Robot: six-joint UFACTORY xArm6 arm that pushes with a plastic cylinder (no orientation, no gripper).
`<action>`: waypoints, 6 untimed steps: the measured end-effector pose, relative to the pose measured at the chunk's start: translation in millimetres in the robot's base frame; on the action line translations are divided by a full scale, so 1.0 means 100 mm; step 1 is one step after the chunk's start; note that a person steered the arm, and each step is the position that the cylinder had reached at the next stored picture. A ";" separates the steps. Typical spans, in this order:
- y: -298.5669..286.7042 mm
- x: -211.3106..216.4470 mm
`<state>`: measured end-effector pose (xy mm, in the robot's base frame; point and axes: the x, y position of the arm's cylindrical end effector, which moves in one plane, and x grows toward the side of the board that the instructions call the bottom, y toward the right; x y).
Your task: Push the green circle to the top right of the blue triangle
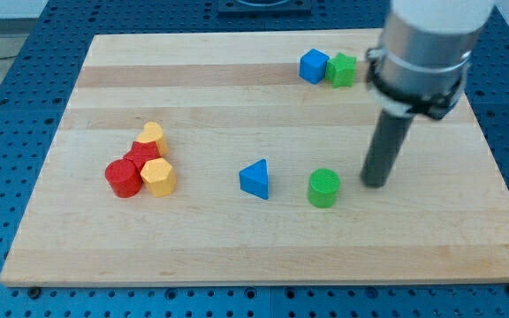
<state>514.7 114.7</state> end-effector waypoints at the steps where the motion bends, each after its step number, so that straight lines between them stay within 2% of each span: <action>1: -0.45 0.14; 3: -1.02 0.47; 4: -1.17 0.50; 6: -0.83 0.09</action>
